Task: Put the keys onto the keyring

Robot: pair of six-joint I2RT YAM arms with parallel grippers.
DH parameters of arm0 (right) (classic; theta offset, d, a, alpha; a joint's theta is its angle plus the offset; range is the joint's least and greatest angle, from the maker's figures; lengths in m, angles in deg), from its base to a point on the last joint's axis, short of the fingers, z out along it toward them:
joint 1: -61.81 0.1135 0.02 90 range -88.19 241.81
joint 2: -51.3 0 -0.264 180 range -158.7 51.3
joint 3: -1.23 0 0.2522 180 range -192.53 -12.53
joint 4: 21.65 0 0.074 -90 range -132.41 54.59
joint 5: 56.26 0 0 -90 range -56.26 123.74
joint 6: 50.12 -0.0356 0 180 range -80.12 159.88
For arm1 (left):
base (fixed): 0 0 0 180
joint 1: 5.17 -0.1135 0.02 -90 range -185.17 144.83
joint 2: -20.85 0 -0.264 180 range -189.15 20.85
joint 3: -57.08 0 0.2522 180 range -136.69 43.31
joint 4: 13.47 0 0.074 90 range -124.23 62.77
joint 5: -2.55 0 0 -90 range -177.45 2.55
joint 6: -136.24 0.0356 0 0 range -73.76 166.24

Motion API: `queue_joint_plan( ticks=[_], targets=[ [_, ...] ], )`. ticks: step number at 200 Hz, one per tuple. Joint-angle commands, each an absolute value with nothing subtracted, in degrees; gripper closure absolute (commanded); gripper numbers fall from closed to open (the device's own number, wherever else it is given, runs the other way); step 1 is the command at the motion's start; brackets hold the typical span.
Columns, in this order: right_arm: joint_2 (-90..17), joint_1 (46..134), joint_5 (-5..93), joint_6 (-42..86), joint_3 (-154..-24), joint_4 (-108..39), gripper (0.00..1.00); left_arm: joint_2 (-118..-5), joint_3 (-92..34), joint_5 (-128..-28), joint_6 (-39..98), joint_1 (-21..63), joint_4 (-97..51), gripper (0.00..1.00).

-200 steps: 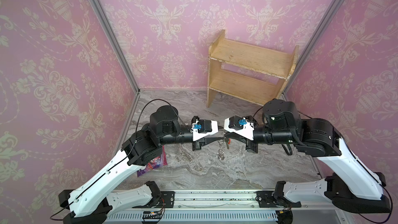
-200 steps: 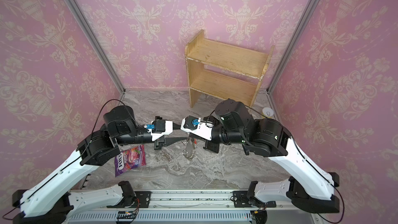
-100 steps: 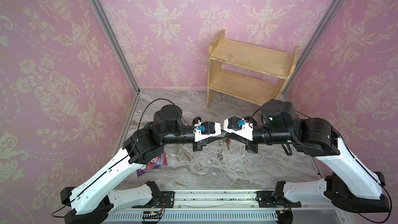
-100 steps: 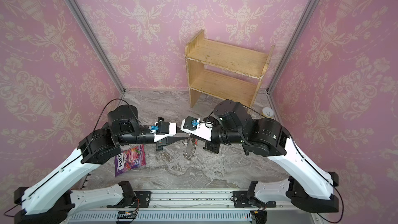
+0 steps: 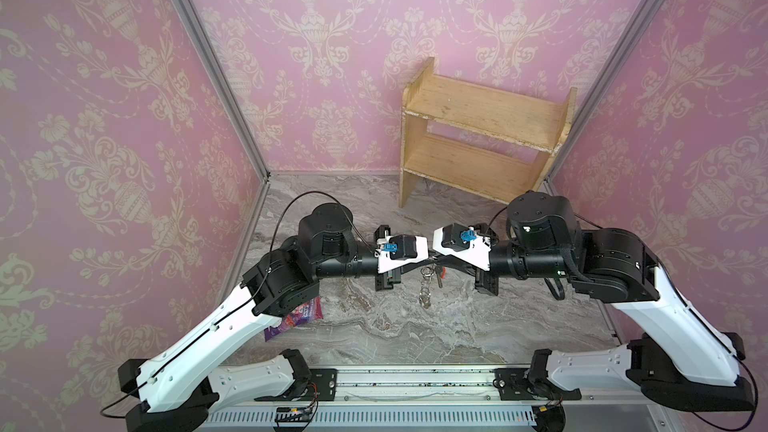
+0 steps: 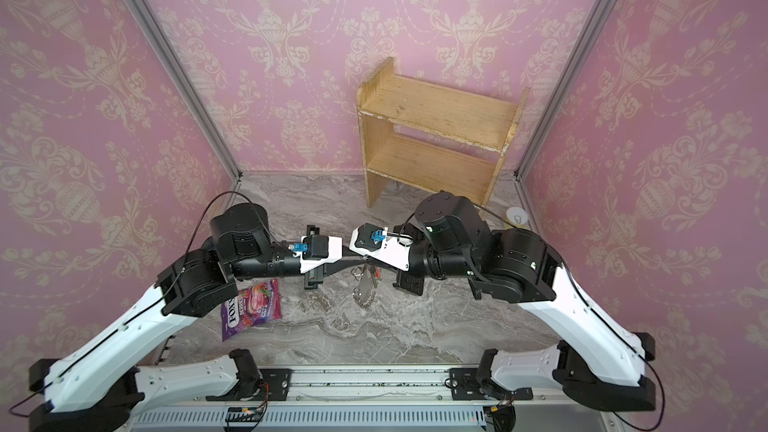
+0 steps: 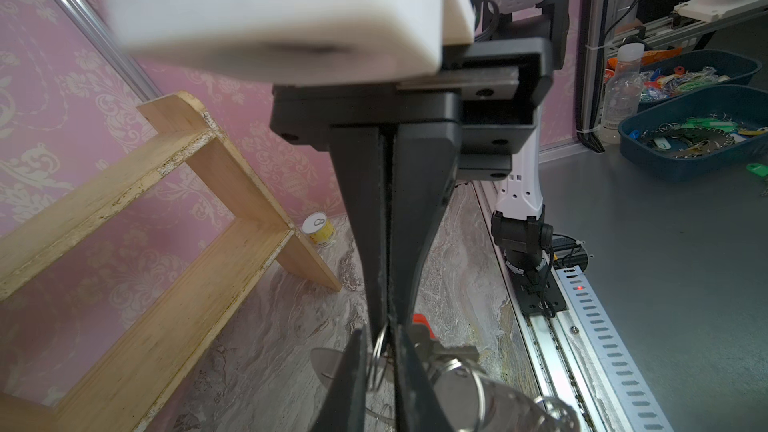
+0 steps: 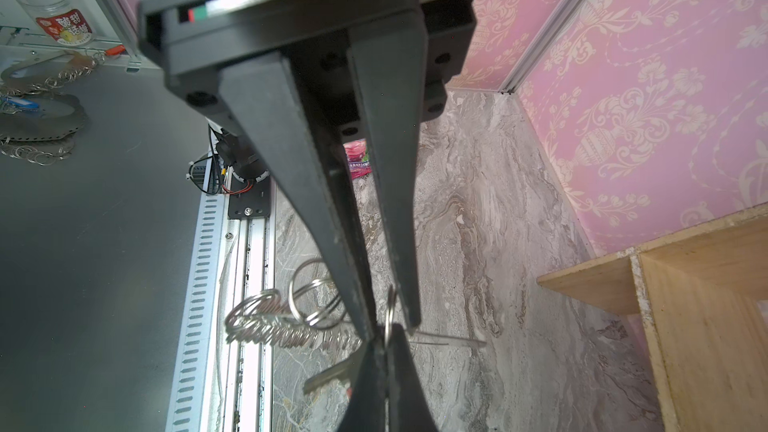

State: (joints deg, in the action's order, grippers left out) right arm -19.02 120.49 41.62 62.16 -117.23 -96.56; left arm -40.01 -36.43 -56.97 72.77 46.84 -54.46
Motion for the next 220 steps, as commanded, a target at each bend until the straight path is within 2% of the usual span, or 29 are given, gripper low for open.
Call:
queue_joint_plan(
  ticks=[1,40,98,160,220],
  targets=[
    [-17.43,120.54,42.16,60.80,-117.05,-92.50,1.00,-39.61,-35.68,-58.17,72.95,47.30,-54.13,0.85],
    [-17.17,120.56,42.56,60.62,-116.64,-92.01,1.00,-39.47,-35.70,-58.01,72.70,47.33,-53.51,0.88],
    [-17.47,120.59,42.42,60.80,-116.48,-91.75,1.00,-39.29,-35.62,-54.53,72.18,47.39,-52.80,0.86],
    [-17.17,120.57,42.17,60.91,-115.89,-91.33,1.00,-39.40,-36.31,-51.92,71.94,47.39,-53.25,0.94],
    [-17.00,120.54,41.99,60.89,-115.71,-91.48,1.00,-39.09,-36.79,-49.69,71.30,47.39,-52.98,0.90]
  ],
)
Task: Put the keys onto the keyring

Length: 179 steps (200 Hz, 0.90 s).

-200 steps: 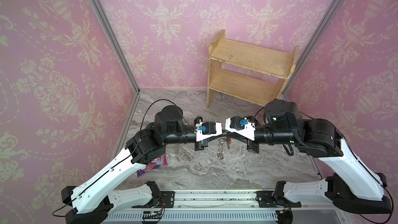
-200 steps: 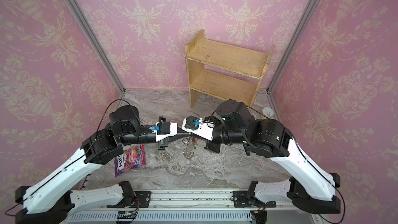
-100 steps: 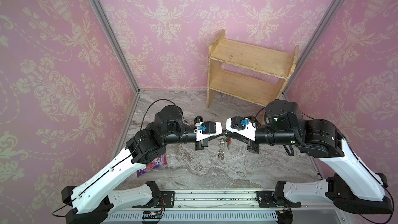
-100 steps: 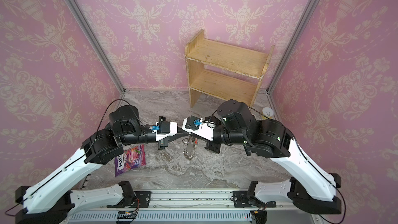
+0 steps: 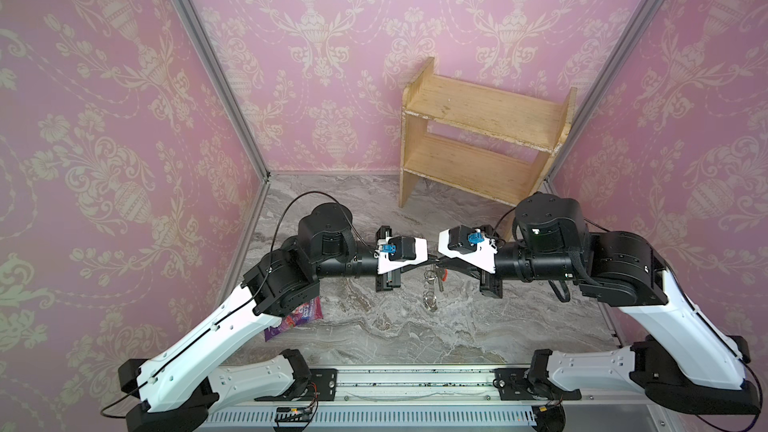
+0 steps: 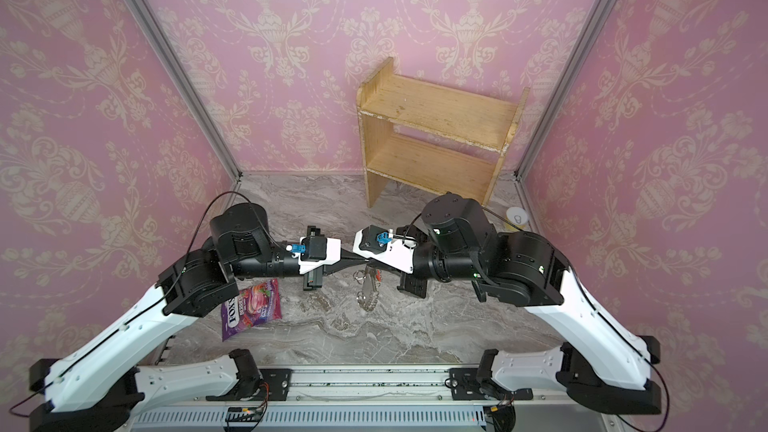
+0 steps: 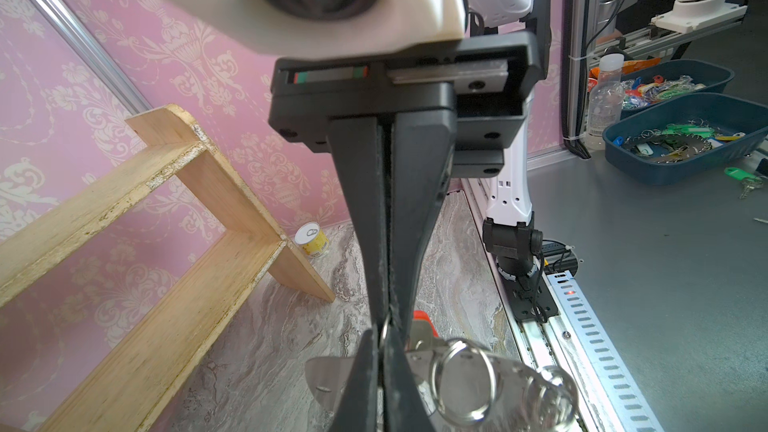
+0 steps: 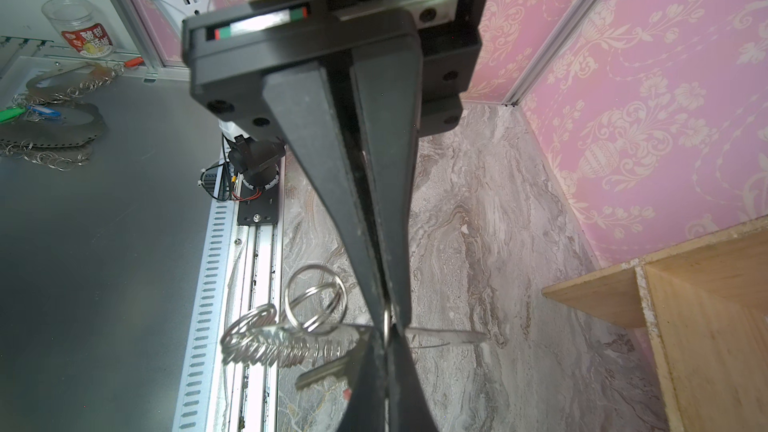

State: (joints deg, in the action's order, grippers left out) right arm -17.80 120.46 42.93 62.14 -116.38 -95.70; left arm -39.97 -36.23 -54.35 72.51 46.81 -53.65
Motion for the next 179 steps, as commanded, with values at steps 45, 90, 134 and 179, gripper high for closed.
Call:
queue_joint_plan(
  ticks=[45,90,134,179],
  targets=[
    [-17.17,120.59,41.98,61.15,-115.71,-91.61,1.00,-39.10,-37.02,-48.60,70.95,47.39,-52.68,0.89],
    [-17.01,120.60,41.88,61.50,-115.62,-91.55,1.00,-39.52,-37.63,-47.19,70.52,47.39,-52.84,0.88],
    [-16.57,120.59,42.85,61.59,-115.71,-90.88,1.00,-40.98,-39.19,-46.75,71.12,47.39,-55.27,0.92],
    [-16.02,120.58,43.81,61.70,-115.27,-90.16,1.00,-42.06,-39.23,-47.42,72.15,47.56,-56.56,0.95]
  ],
)
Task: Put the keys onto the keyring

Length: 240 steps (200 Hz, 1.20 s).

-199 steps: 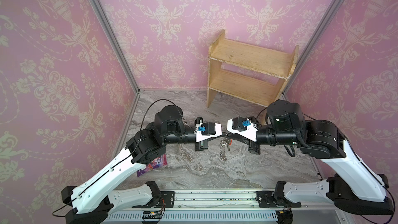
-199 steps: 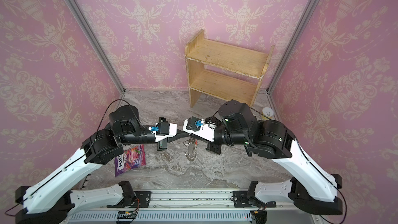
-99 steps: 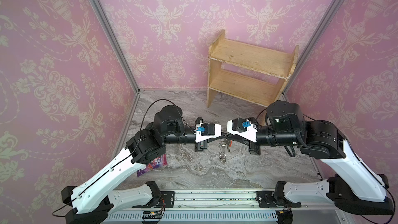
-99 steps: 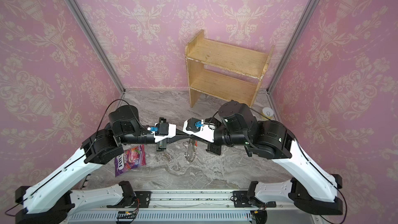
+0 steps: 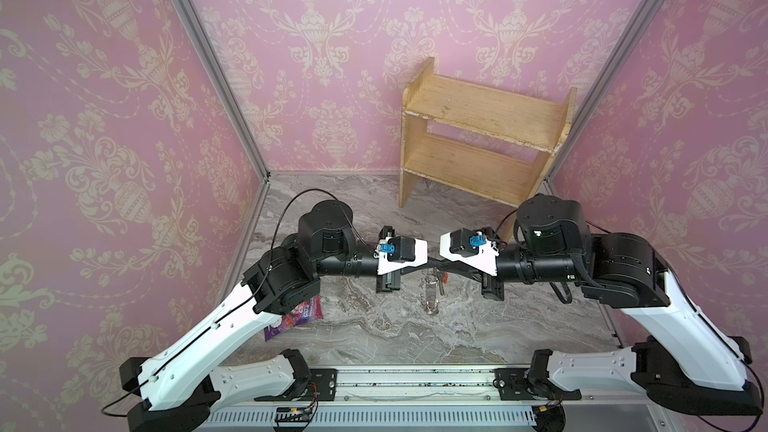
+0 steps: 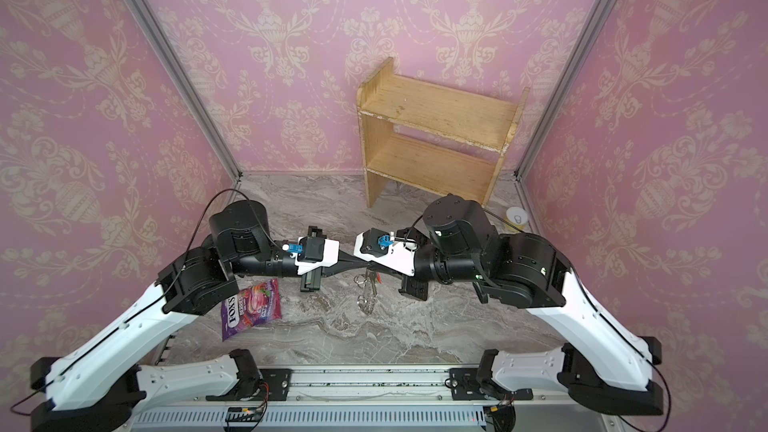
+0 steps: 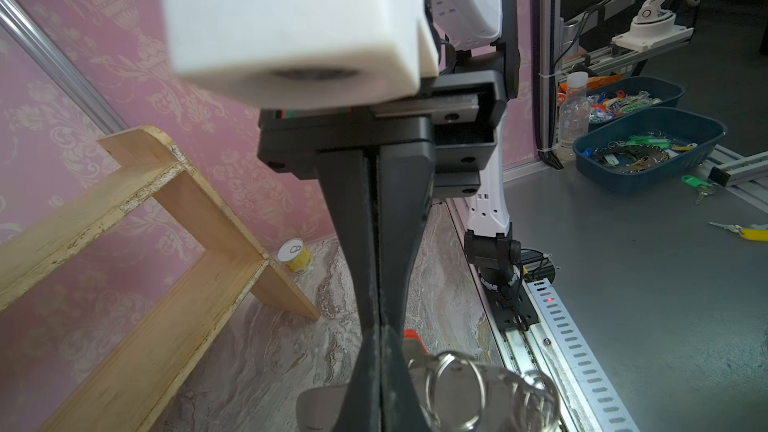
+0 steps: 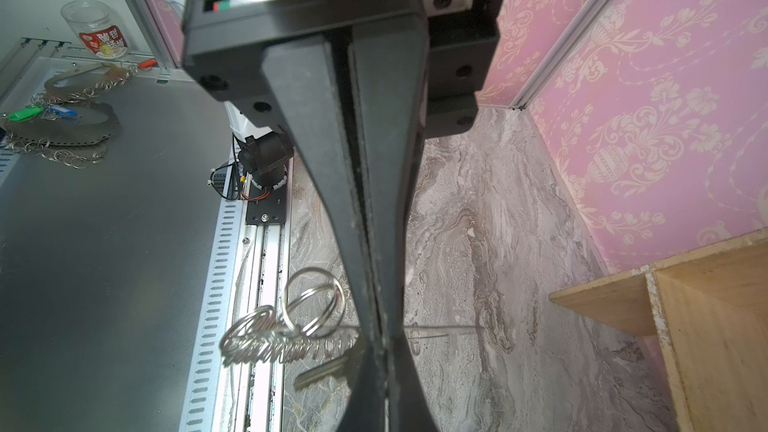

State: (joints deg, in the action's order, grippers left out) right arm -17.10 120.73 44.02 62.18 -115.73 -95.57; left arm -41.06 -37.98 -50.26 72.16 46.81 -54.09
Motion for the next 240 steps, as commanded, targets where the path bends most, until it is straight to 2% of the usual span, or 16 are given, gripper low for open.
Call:
queue_joint_plan(
  ticks=[1,24,114,240],
  targets=[
    [-16.02,120.60,43.83,61.69,-115.27,-90.12,1.00,-42.07,-39.27,-47.44,72.21,47.56,-56.58,0.95],
    [-16.02,120.61,44.31,61.85,-115.27,-90.07,1.00,-42.66,-39.48,-48.07,73.18,48.04,-57.31,1.00],
    [-15.10,120.68,43.06,62.12,-114.00,-89.64,0.99,-41.60,-39.48,-52.02,73.29,48.44,-55.27,1.00],
    [-12.68,120.66,40.49,61.91,-111.11,-88.76,0.70,-40.25,-40.94,-53.52,73.75,48.38,-54.80,1.00]
  ],
)
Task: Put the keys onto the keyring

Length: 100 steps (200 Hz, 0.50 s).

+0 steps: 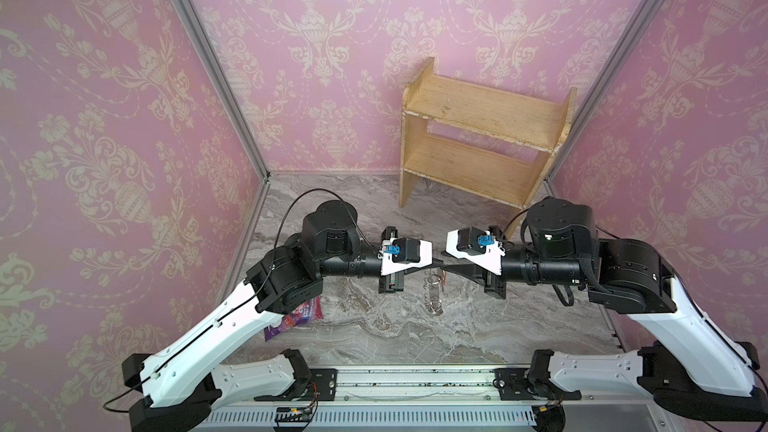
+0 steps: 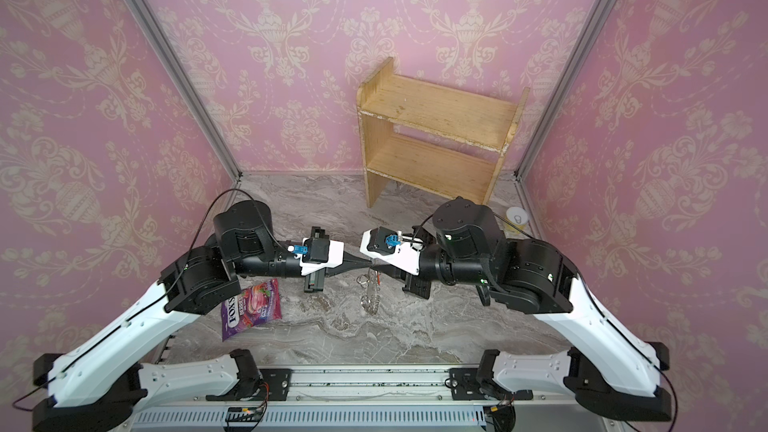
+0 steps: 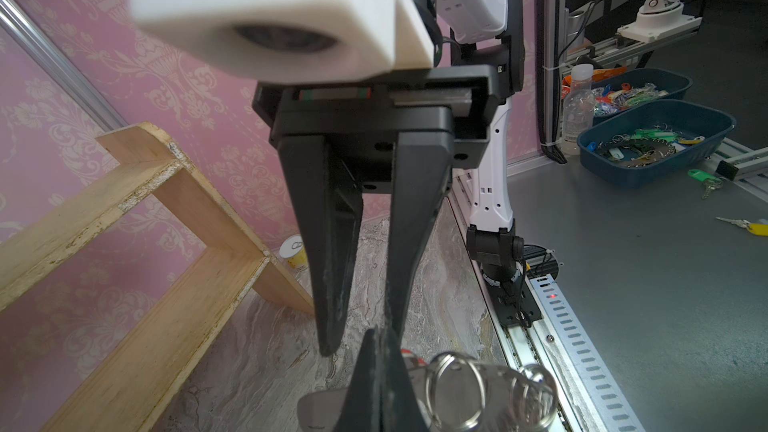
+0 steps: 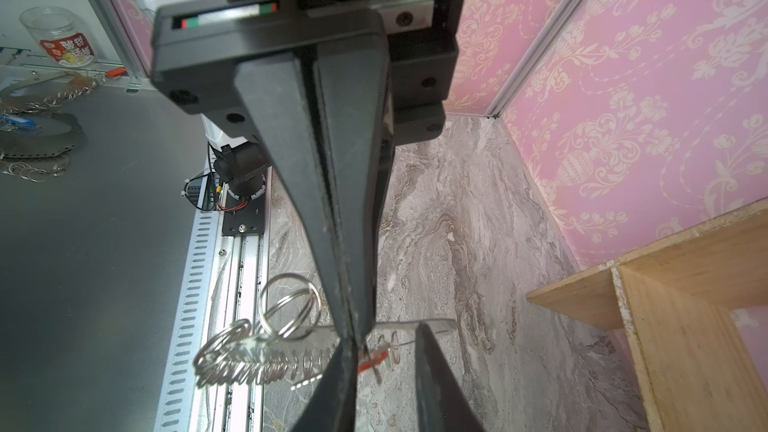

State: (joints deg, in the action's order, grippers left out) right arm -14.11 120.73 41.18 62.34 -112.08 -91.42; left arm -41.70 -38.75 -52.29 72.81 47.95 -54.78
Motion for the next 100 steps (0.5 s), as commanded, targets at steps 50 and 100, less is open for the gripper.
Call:
queue_joint_plan(
  ticks=[50,100],
  targets=[
    [-12.00,120.67,41.86,61.98,-110.04,-88.66,0.70,-38.93,-40.20,-53.43,73.27,48.27,-52.18,1.00],
    [-11.41,120.70,42.88,62.05,-109.10,-87.58,0.73,-38.48,-39.24,-51.66,72.23,47.48,-48.85,1.00]
  ],
)
